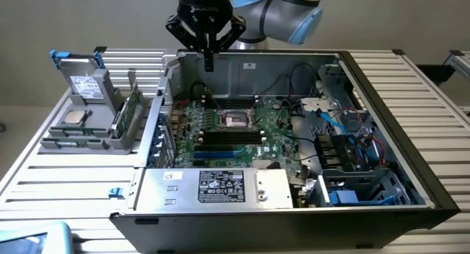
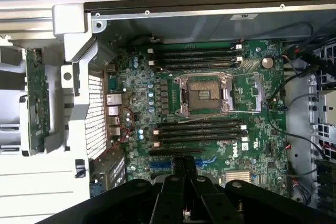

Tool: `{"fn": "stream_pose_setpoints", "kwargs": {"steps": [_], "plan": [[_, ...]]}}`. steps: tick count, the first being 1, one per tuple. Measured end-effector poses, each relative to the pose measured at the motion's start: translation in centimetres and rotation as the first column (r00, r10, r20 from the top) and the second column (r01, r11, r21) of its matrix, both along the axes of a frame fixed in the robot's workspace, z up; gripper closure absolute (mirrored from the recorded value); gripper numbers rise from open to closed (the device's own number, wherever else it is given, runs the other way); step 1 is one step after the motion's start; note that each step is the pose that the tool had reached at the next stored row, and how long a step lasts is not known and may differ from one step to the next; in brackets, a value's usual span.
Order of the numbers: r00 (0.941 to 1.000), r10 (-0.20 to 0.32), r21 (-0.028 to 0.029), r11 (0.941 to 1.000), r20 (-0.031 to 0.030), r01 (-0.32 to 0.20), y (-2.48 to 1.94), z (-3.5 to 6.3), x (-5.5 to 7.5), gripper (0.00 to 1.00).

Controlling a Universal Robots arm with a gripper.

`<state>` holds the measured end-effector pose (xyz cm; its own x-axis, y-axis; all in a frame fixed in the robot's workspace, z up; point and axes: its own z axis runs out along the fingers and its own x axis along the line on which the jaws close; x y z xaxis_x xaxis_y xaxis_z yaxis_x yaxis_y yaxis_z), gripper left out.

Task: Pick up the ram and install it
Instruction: 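Reach for the ram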

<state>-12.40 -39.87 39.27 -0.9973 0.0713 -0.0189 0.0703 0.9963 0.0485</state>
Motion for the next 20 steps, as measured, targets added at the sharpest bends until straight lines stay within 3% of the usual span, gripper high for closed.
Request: {"fn": "stream_pose_setpoints", "kwargs": {"steps": [4,20], "plan": [[1.0000,0.000,0.0001,1.0000,0.0000,0.000,0.06,-0.01,-1.2,0.89],[1.0000,0.000,0.0002,1.0000,0.0002,0.000,0.34,-0.06,-8.5,0.89]]}}
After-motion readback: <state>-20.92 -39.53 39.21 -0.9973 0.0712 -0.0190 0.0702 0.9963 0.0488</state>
